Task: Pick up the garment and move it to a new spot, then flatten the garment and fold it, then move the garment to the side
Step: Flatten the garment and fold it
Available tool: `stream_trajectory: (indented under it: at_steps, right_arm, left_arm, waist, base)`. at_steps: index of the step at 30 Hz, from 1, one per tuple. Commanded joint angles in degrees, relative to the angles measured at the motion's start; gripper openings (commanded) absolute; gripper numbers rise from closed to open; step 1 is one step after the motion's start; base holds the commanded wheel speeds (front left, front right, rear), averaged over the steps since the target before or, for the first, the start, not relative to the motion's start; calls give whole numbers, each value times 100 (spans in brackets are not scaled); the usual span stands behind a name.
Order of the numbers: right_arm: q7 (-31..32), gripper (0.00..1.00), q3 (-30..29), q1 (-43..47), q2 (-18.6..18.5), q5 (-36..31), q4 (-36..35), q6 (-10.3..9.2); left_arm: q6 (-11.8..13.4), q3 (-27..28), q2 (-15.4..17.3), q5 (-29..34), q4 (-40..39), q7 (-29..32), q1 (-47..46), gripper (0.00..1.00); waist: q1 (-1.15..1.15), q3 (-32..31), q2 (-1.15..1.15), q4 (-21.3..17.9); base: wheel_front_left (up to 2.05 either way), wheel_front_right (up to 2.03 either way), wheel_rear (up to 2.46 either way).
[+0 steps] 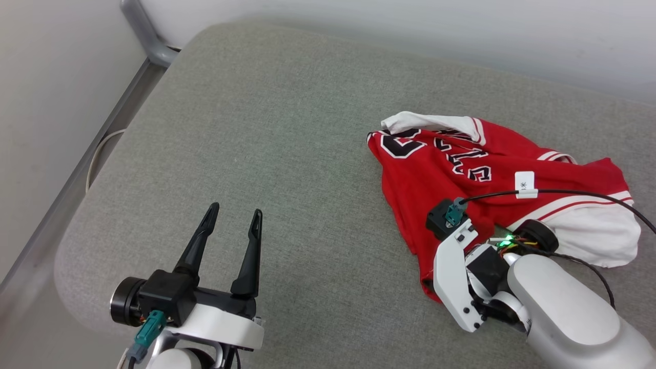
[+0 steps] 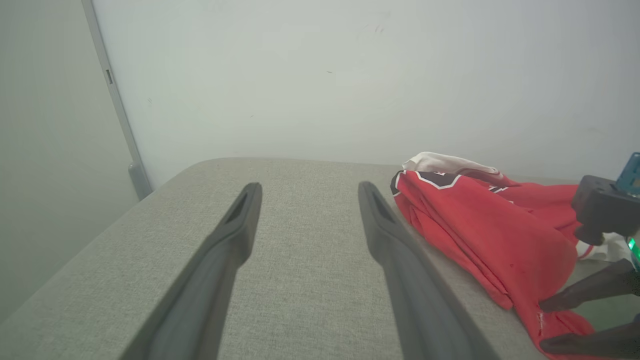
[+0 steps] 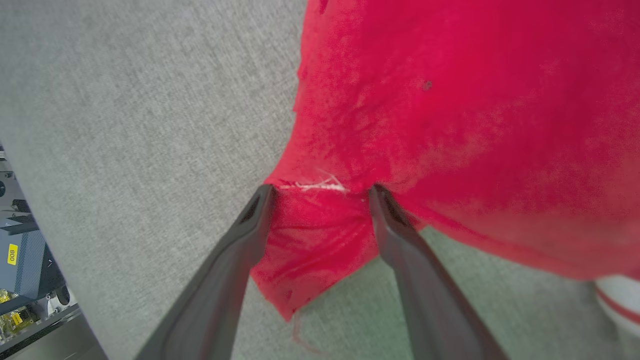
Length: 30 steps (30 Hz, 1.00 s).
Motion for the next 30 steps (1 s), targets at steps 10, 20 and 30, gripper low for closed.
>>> stream_trajectory:
  at_steps: [10,20,30]
  right_arm:
    - [261,0,316,620,-588,690,-102,-7]
    - [1122,0,37,1317,-1564,1282,-1540,-6]
    - [1887,0,-793,2628,-2041,1327,-2431,-5]
  left_arm:
    - [-16,146,-19,93,51,-15,128,100]
    - [-24,258,-22,133,41,-15,324,100]
    - [-28,240,29,89,96,-15,392,100]
  waist:
    - [0,-438,0,-563]
    - [0,-840,0,-1209]
    - [0,-955,0,-1549]
  base:
    - [0,0,0]
    - [0,0,0]
    - [0,0,0]
